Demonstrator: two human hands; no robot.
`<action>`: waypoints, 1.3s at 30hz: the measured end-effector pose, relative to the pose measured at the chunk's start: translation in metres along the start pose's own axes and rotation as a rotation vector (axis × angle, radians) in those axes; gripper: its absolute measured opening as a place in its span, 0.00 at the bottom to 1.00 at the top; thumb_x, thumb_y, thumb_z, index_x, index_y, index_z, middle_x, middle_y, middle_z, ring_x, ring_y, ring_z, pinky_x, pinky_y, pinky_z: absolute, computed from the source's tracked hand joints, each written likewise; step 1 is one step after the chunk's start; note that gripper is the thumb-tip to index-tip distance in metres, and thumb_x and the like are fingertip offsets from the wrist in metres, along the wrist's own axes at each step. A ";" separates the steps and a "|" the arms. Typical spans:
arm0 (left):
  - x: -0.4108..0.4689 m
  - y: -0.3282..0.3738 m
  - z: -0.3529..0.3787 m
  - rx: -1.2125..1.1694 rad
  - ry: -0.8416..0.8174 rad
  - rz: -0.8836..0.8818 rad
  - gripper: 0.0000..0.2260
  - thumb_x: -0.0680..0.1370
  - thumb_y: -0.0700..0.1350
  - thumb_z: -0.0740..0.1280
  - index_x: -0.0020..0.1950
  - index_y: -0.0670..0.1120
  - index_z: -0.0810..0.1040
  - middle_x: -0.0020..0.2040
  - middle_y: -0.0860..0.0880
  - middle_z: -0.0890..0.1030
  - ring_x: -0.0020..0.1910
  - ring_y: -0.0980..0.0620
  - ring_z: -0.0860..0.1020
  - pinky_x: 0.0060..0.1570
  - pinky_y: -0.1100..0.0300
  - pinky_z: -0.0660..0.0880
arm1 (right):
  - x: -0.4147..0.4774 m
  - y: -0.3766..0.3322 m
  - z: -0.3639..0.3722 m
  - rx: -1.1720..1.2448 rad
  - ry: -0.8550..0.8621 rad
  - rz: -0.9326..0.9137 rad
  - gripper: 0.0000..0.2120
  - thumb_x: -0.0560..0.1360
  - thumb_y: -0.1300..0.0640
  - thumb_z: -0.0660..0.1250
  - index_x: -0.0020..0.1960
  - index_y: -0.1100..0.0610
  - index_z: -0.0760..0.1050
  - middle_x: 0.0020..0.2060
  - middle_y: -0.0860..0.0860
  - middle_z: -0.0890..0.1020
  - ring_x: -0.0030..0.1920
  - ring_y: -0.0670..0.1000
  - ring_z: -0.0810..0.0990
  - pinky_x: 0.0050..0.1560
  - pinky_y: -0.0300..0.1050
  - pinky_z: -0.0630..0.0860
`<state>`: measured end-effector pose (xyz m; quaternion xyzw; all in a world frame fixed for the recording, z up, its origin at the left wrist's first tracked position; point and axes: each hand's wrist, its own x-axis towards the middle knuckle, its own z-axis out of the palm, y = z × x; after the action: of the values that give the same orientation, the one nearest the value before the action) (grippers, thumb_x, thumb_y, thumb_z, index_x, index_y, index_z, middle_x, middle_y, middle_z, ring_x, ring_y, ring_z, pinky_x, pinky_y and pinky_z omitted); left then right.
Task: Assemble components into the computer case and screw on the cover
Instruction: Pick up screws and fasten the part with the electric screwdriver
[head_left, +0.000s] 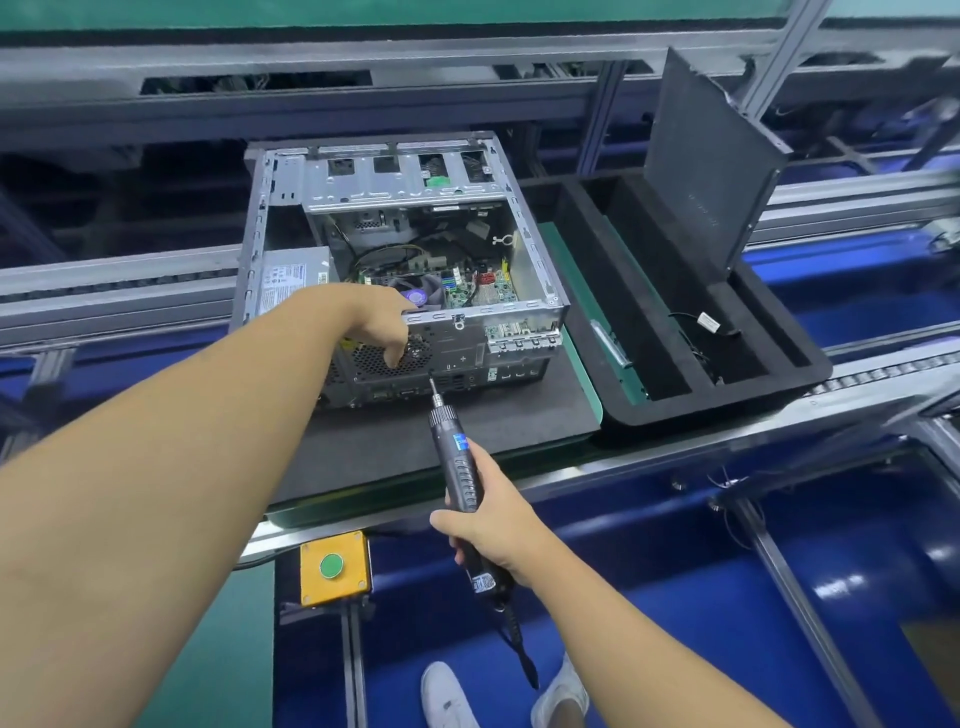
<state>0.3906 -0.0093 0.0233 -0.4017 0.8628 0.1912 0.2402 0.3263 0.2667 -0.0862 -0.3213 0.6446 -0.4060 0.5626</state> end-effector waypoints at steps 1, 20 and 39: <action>0.000 0.000 0.000 0.001 -0.002 -0.002 0.42 0.69 0.45 0.75 0.80 0.49 0.58 0.77 0.46 0.64 0.73 0.41 0.66 0.66 0.47 0.68 | 0.001 0.000 0.000 0.002 -0.004 0.005 0.43 0.68 0.57 0.76 0.74 0.30 0.59 0.46 0.53 0.81 0.34 0.50 0.82 0.37 0.45 0.81; -0.003 -0.001 -0.001 -0.040 -0.005 -0.026 0.45 0.67 0.45 0.75 0.80 0.51 0.57 0.77 0.46 0.65 0.72 0.41 0.67 0.61 0.49 0.69 | 0.003 -0.005 -0.006 -0.043 0.014 0.021 0.43 0.72 0.60 0.74 0.76 0.34 0.58 0.48 0.53 0.81 0.34 0.47 0.81 0.38 0.42 0.81; -0.001 -0.002 0.000 0.014 0.014 0.013 0.42 0.68 0.46 0.75 0.79 0.51 0.60 0.76 0.46 0.66 0.71 0.42 0.68 0.64 0.48 0.70 | 0.002 -0.020 0.013 0.081 0.014 0.078 0.39 0.73 0.60 0.73 0.75 0.36 0.60 0.45 0.54 0.79 0.35 0.50 0.80 0.36 0.46 0.81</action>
<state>0.3931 -0.0098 0.0236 -0.3956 0.8683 0.1838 0.2360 0.3376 0.2538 -0.0698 -0.2701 0.6434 -0.4118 0.5861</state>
